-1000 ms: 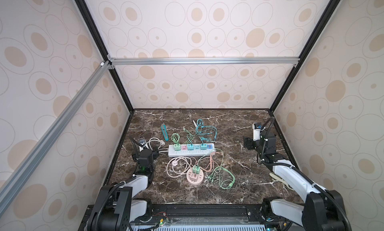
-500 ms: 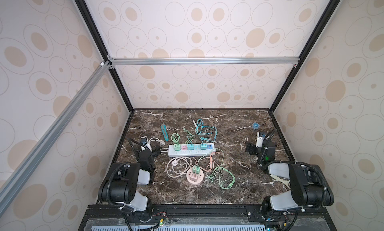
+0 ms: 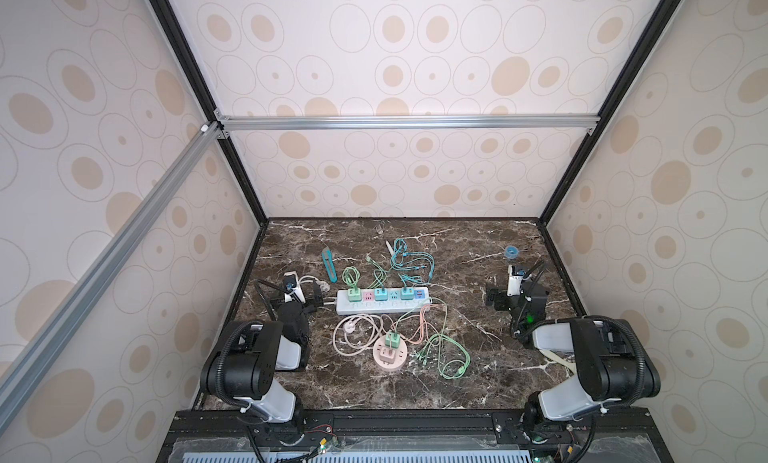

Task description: Insert the plug

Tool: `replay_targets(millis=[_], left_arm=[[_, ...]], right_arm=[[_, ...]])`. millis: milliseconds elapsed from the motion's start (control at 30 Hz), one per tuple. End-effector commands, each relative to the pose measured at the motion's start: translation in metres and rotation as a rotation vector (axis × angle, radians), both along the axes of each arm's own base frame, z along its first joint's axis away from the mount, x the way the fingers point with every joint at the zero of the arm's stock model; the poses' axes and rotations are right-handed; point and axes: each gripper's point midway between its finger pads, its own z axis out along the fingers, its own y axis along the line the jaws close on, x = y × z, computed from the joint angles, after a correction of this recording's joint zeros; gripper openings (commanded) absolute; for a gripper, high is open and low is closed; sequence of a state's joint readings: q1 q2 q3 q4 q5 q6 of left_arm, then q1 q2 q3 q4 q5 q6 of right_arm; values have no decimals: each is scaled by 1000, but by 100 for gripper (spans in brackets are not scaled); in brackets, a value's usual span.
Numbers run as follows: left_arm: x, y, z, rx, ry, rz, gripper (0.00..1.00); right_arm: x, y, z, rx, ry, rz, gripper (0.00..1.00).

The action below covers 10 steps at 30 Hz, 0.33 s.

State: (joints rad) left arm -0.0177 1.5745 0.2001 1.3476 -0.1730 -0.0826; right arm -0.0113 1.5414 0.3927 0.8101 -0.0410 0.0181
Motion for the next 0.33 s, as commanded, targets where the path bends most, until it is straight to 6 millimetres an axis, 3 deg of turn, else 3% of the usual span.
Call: replay_targets(millis=[0, 300], left_arm=[[2, -1, 11, 24, -39, -11, 99], [3, -2, 12, 26, -41, -13, 99]], right_arm=[[5, 0, 10, -14, -25, -2, 100], [6, 0, 10, -23, -25, -6, 100]])
